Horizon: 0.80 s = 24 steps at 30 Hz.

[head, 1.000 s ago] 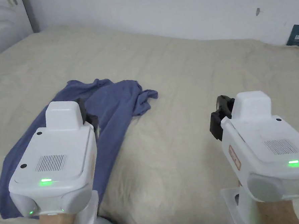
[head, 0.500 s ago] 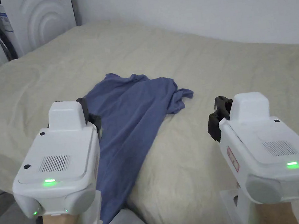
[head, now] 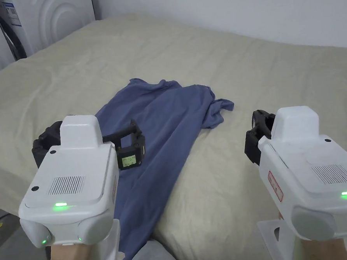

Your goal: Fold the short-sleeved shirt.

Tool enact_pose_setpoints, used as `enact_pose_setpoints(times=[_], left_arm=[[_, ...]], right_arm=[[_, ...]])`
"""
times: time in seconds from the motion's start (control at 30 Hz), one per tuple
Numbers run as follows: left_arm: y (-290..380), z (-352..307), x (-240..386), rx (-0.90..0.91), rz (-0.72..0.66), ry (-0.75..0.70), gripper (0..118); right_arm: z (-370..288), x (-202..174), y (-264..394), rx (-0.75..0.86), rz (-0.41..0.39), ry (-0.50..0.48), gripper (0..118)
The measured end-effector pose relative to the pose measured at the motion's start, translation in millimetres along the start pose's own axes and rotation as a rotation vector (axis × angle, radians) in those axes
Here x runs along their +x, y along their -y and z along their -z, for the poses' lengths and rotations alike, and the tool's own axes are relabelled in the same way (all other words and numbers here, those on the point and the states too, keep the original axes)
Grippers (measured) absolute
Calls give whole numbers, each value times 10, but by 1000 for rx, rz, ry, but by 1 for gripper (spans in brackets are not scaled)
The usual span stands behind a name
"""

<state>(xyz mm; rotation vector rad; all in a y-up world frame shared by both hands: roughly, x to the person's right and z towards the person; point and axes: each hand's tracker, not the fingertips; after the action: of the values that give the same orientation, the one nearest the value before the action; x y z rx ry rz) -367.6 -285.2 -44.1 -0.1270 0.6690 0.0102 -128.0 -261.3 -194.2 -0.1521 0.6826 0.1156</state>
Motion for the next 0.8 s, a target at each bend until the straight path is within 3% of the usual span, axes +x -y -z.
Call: enact_pose_setpoints(times=[0.37, 0.7, 0.8], left_arm=[[-103, 937, 144, -116, 1, 113, 118], [-277, 2800, 631, -350, 86, 230, 118], [-240, 3443, 799, -518, 99, 258, 118]], right_arm=[[363, 99, -37, -24, 15, 4, 0], [878, 278, 26, -84, 70, -13, 0], [1070, 376, 49, -91, 79, -3, 0]])
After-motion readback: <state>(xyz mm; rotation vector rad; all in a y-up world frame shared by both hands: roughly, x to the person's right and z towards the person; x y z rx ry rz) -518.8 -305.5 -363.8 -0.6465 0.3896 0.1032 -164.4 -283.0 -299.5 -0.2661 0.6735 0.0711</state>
